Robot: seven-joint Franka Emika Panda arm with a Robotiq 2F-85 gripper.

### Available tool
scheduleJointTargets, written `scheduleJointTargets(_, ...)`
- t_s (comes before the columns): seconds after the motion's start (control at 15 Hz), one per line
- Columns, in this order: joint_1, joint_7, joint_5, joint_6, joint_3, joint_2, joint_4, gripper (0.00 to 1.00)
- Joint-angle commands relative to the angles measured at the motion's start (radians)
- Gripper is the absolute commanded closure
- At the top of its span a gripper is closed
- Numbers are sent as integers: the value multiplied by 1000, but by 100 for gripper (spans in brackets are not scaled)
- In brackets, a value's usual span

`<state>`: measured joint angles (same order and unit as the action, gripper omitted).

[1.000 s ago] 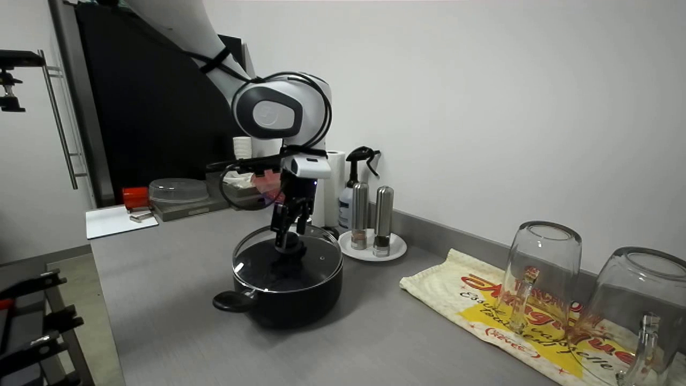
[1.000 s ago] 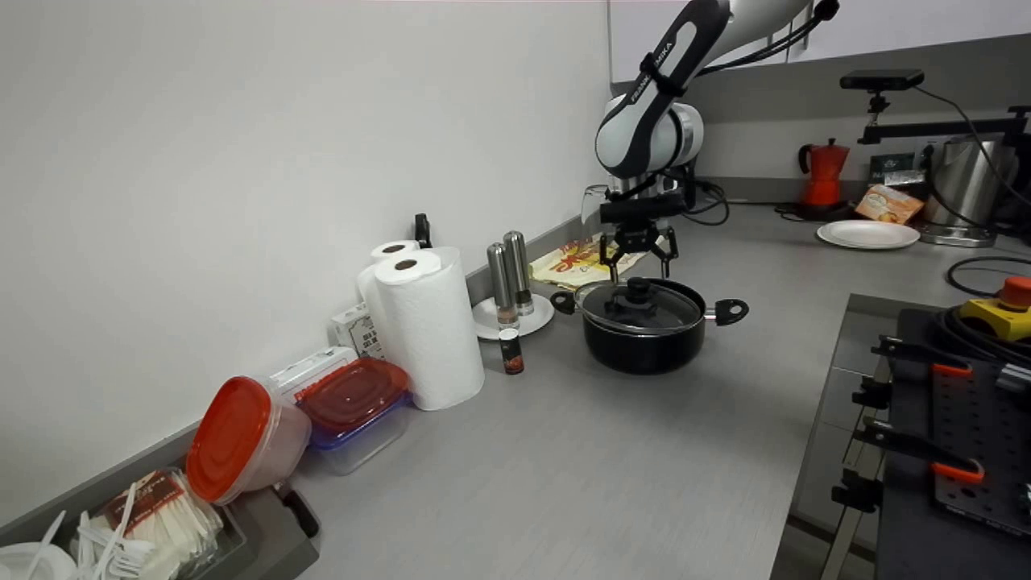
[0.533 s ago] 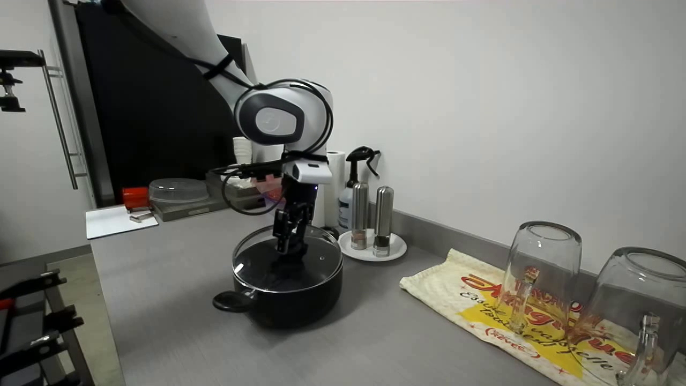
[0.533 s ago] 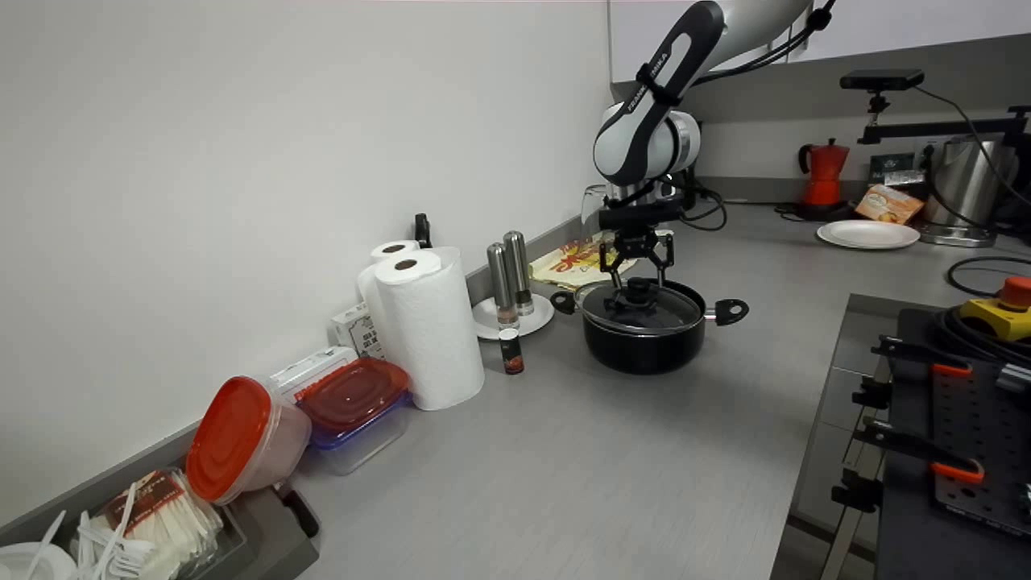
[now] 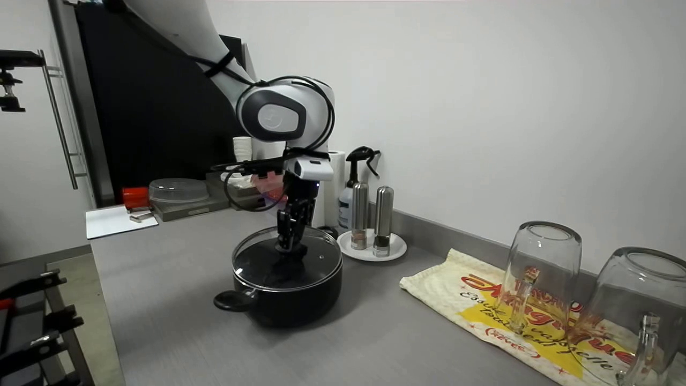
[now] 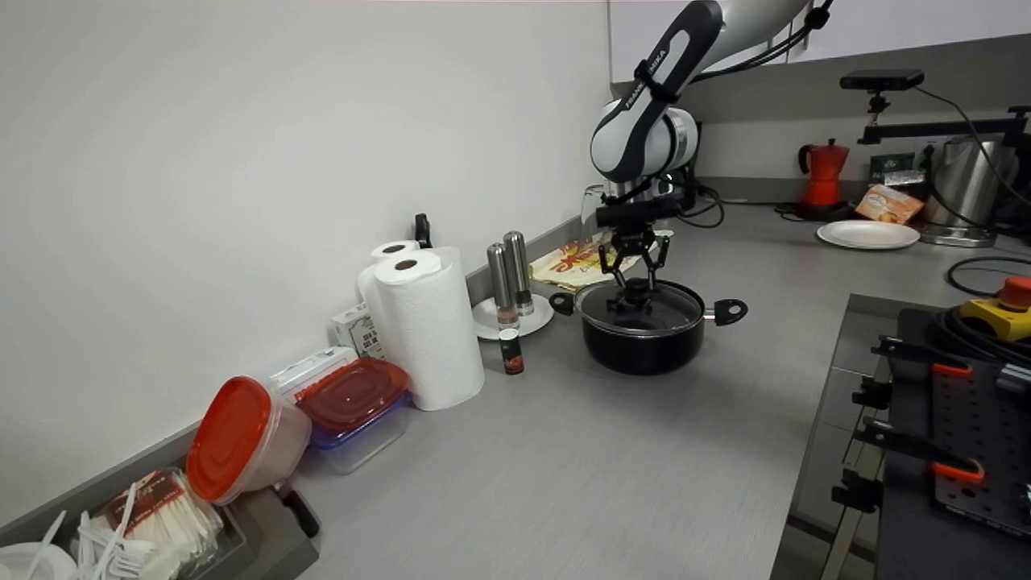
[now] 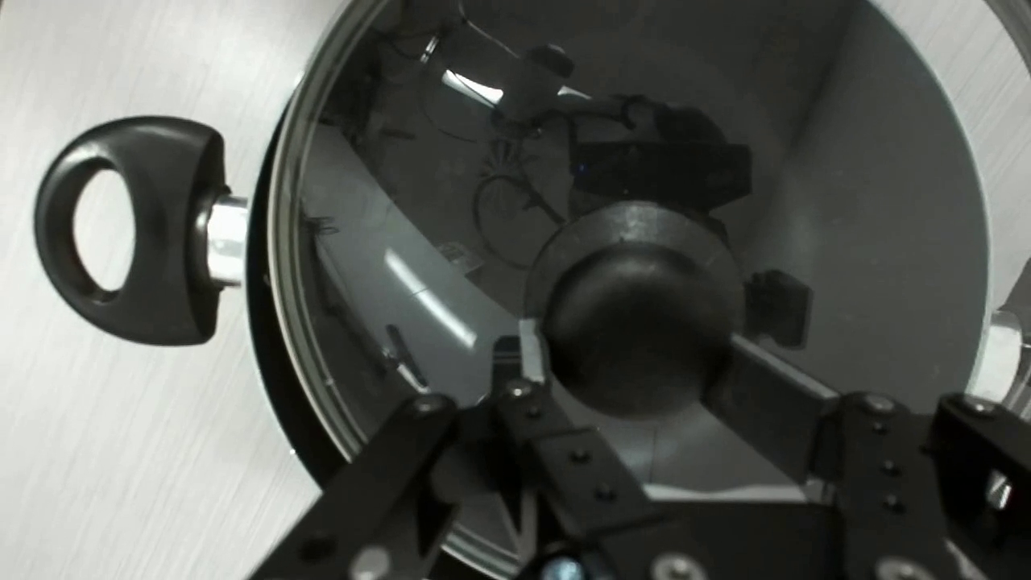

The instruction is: Remove the glass lid from the black pot and place it on the left side of the counter

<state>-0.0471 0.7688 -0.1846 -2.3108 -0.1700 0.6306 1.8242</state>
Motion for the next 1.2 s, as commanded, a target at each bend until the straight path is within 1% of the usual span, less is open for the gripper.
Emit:
scheduleJointTargets(0.0,7,15,4,26,0,26,-27,74)
scheduleJointTargets(0.27,8,11,4,24,0,11,-21,74)
scheduleJointTargets(0.6,36,11,29,2,-6,-52,2,74)
scheduleJointTargets(1.13,62,5,58,2,2,-89,-3,74)
